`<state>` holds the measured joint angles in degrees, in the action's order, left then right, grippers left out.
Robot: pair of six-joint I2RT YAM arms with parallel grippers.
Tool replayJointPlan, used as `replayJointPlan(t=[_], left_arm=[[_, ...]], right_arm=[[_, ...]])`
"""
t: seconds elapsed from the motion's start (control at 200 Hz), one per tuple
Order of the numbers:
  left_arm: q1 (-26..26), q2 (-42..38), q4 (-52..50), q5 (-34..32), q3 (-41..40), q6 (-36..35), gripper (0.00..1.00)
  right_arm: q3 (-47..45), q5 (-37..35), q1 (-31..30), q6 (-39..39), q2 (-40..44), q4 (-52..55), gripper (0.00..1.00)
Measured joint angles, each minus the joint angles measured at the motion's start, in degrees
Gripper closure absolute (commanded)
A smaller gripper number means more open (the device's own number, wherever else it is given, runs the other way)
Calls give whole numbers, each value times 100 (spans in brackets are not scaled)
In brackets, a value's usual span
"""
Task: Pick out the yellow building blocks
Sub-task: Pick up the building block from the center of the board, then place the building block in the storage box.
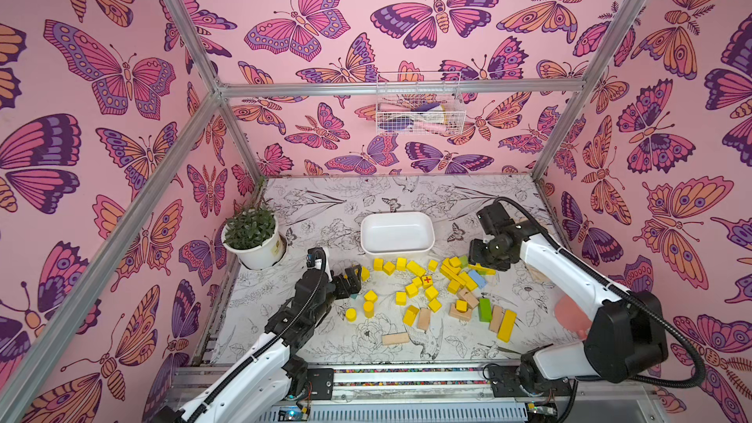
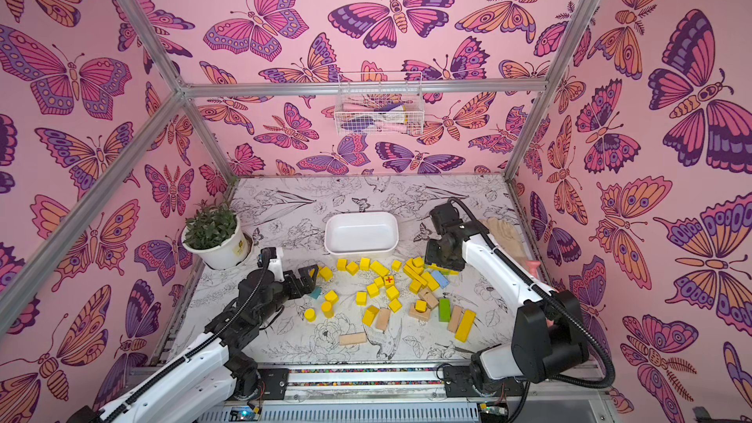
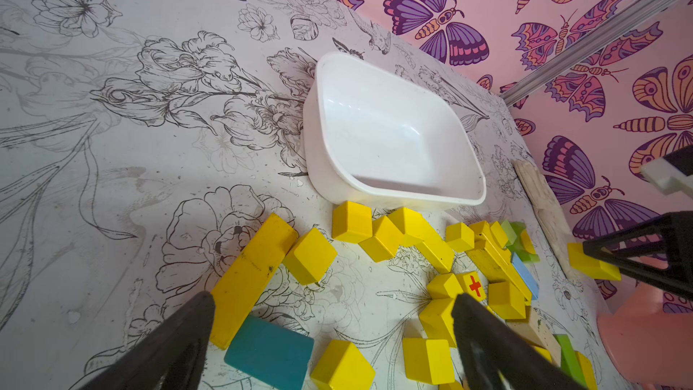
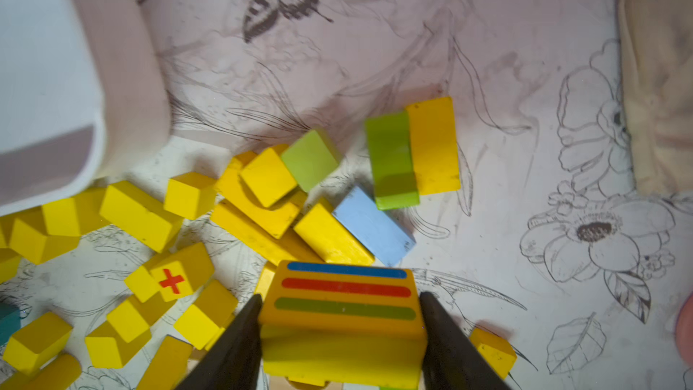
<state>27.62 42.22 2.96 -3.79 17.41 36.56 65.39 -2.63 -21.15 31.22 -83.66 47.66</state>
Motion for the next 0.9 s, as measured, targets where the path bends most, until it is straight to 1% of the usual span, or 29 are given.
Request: replayJointPlan(t=[0.21,0.511,0.716,0.901], left_arm=[[-72,-35,2,90,-2,24,0],[-116,-72,37,142,-2,42,0],[-175,-33,131,155,-2,42,0],[-232,2,164,229,-4,63,0]], right_arm=[[1377,-31,-697,-68,-1025,92,70],[3633,2,-1353,-103,-2756,291,70],[5045,83,-1582,-103,-3821,470,70],[5724,190,-1617,-59,-4461,562,70]])
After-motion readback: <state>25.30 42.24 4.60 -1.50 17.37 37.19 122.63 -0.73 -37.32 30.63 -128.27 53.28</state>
